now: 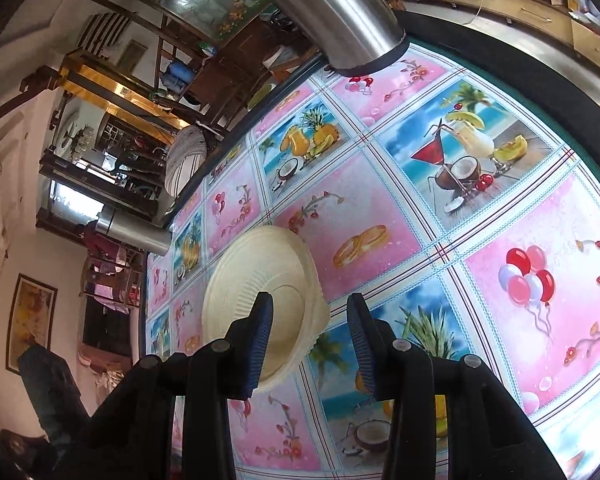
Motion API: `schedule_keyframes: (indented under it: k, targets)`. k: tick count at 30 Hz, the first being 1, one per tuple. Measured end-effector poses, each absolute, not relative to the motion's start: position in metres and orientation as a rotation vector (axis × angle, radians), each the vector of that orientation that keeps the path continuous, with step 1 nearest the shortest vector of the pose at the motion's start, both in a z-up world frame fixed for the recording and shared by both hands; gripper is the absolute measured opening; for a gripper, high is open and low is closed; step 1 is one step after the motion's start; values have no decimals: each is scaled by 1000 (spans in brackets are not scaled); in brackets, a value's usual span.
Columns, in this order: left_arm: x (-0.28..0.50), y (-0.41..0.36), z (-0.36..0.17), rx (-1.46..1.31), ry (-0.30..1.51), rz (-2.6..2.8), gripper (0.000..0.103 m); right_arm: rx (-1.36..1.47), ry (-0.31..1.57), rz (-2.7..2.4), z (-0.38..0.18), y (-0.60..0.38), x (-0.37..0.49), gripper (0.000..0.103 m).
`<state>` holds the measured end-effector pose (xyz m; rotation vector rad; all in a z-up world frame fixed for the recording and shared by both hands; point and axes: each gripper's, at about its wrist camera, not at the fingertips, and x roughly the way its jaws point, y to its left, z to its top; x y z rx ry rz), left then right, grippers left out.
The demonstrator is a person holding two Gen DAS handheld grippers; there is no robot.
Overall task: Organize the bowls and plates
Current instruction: 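Move both grippers to the next beige plastic bowl, then close both grippers on the rim of the second beige bowl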
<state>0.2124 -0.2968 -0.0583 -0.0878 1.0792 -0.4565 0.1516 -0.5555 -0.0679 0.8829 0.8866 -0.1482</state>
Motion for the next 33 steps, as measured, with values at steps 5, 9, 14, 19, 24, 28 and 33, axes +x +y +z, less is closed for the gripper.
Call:
schedule_keyframes:
  k: [5, 9, 14, 19, 24, 28, 33]
  targets:
    - [219, -304, -65, -73, 1048, -432, 38, 863, 913, -143, -76, -547, 159, 42]
    - [221, -310, -63, -65, 1009, -422, 38, 867, 900, -154, -82, -549, 163, 42]
    - [221, -315, -58, -62, 957, -421, 38, 869, 897, -162, -87, -552, 166, 42]
    - [223, -318, -59, -56, 935, -411, 38, 872, 887, -164, -90, -551, 168, 42]
    - [225, -320, -63, -58, 940, -415, 38, 866, 888, -168, -94, -550, 172, 42]
    - [225, -321, -66, -58, 950, -415, 38, 865, 891, -170, -96, -550, 173, 42]
    - [227, -322, -67, -58, 953, -414, 38, 862, 893, -173, -98, -549, 175, 42]
